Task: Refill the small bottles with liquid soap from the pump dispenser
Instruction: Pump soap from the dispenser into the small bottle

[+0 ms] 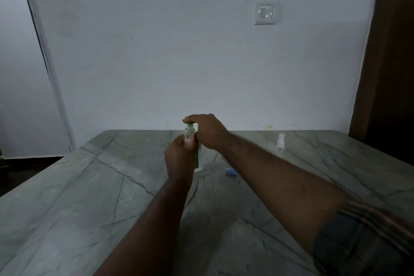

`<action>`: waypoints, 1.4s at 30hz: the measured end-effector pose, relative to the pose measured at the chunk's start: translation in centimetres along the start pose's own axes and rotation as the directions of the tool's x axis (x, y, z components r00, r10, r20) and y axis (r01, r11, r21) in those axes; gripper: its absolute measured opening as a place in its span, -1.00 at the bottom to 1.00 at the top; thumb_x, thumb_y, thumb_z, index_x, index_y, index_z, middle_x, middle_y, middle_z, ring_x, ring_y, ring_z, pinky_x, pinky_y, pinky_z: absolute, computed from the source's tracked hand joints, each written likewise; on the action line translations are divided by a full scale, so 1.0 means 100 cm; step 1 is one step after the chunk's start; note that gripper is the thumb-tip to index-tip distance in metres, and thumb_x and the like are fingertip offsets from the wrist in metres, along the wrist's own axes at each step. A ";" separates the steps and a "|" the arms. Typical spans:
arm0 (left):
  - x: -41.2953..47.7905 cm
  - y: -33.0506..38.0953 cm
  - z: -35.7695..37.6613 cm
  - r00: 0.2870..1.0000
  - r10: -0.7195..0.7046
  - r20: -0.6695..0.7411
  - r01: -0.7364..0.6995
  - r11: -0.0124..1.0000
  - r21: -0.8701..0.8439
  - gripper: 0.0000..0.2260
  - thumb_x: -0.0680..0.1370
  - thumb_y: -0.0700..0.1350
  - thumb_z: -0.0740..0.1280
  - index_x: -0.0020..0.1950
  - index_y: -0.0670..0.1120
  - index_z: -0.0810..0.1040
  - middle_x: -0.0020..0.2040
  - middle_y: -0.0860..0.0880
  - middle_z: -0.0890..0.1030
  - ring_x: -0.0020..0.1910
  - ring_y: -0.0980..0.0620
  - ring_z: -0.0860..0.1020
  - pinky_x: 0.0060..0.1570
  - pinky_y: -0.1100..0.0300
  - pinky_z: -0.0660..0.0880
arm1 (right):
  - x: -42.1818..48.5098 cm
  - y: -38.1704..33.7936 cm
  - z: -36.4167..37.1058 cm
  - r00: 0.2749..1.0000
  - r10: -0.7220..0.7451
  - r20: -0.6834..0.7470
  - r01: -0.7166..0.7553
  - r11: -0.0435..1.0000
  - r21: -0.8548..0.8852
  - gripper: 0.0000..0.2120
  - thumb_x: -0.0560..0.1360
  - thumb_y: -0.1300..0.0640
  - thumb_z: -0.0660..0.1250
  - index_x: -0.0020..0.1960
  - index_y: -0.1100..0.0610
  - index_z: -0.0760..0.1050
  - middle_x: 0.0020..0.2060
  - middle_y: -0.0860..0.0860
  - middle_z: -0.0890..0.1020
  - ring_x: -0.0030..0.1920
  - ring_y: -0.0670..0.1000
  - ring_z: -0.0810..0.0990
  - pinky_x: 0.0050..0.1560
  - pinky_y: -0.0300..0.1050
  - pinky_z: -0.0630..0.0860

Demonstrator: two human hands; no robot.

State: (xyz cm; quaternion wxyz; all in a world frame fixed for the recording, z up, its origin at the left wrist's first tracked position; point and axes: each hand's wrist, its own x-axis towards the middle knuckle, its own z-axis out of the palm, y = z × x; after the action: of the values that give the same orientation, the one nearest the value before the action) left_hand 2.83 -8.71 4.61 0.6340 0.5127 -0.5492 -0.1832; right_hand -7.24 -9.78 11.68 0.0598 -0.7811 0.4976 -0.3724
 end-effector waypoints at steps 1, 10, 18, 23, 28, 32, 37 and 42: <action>0.000 0.000 0.000 1.000 0.002 0.003 -0.002 1.000 -0.002 -0.75 0.60 0.02 0.32 -0.17 -0.11 0.62 -0.26 -0.02 0.64 -0.28 0.03 0.61 -0.30 0.23 0.45 | -0.003 0.001 0.003 1.000 0.000 -0.023 0.001 1.000 0.030 -0.46 0.35 0.47 0.25 0.29 0.19 0.52 0.28 0.10 0.57 0.32 0.05 0.50 0.38 -0.06 0.39; -0.001 0.002 -0.001 1.000 0.005 0.000 -0.005 1.000 0.004 -0.77 0.60 -0.04 0.33 -0.15 -0.14 0.63 -0.27 -0.04 0.64 -0.29 0.02 0.60 -0.32 0.25 0.42 | -0.003 -0.003 0.004 1.000 0.017 -0.026 -0.016 0.999 0.028 -0.50 0.38 0.43 0.25 0.30 0.18 0.51 0.27 0.11 0.57 0.31 0.07 0.51 0.37 -0.02 0.39; 0.001 -0.003 0.001 1.000 -0.019 0.004 0.019 1.000 -0.008 -0.79 0.60 -0.02 0.32 -0.14 -0.09 0.64 -0.25 0.04 0.64 -0.25 0.06 0.62 -0.25 0.24 0.50 | -0.003 -0.001 0.004 1.000 0.007 -0.031 -0.006 1.000 0.012 -0.50 0.37 0.43 0.25 0.29 0.19 0.52 0.27 0.11 0.58 0.30 0.08 0.51 0.37 0.01 0.39; 0.000 -0.002 0.001 1.000 -0.003 -0.010 0.003 1.000 0.003 -0.78 0.58 0.00 0.33 -0.20 -0.07 0.61 -0.30 0.03 0.63 -0.29 0.05 0.61 -0.25 0.19 0.51 | -0.001 -0.002 0.000 1.000 0.001 -0.001 -0.001 1.000 -0.009 -0.50 0.38 0.42 0.26 0.29 0.17 0.52 0.27 0.09 0.57 0.31 0.07 0.50 0.38 -0.03 0.38; 0.000 -0.002 0.001 1.000 0.010 -0.009 -0.010 1.000 -0.006 -0.78 0.58 0.00 0.33 -0.21 -0.05 0.60 -0.34 0.09 0.59 -0.32 0.06 0.60 -0.28 0.19 0.50 | -0.008 -0.002 0.007 0.999 0.016 -0.038 -0.015 0.999 0.042 -0.50 0.39 0.42 0.23 0.30 0.18 0.51 0.29 0.10 0.56 0.32 0.07 0.50 0.39 0.00 0.36; 0.001 -0.003 0.001 1.000 0.002 -0.001 -0.002 1.000 0.006 -0.79 0.58 0.02 0.34 -0.19 -0.05 0.60 -0.29 0.03 0.63 -0.29 0.05 0.60 -0.31 0.21 0.48 | -0.002 -0.004 0.000 1.000 0.019 0.001 -0.019 1.000 -0.012 -0.49 0.37 0.42 0.25 0.29 0.16 0.52 0.27 0.08 0.57 0.31 0.07 0.50 0.37 0.01 0.39; 0.002 -0.004 0.001 1.000 0.008 -0.006 -0.008 0.999 -0.035 -0.77 0.56 0.03 0.35 -0.24 -0.04 0.62 -0.33 0.03 0.63 -0.30 0.01 0.63 -0.27 0.08 0.55 | -0.004 -0.002 0.002 0.999 0.030 -0.029 -0.029 0.999 0.040 -0.48 0.37 0.44 0.24 0.29 0.15 0.52 0.27 0.08 0.57 0.31 0.05 0.50 0.37 -0.01 0.39; 0.002 -0.006 0.002 1.000 -0.004 -0.002 0.004 1.000 -0.020 -0.78 0.57 0.05 0.35 -0.19 -0.03 0.62 -0.28 0.03 0.64 -0.27 0.02 0.63 -0.13 -0.02 0.62 | -0.006 -0.001 0.004 1.000 0.017 -0.016 -0.016 0.999 0.036 -0.46 0.35 0.46 0.23 0.29 0.17 0.52 0.27 0.08 0.57 0.32 0.04 0.50 0.38 -0.05 0.38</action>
State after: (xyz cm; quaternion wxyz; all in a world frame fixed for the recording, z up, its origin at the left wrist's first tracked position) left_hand 2.89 -9.19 4.12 0.6394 0.5075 -0.5457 -0.1892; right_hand -7.04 -9.40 11.10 0.0727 -0.7727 0.4978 -0.3871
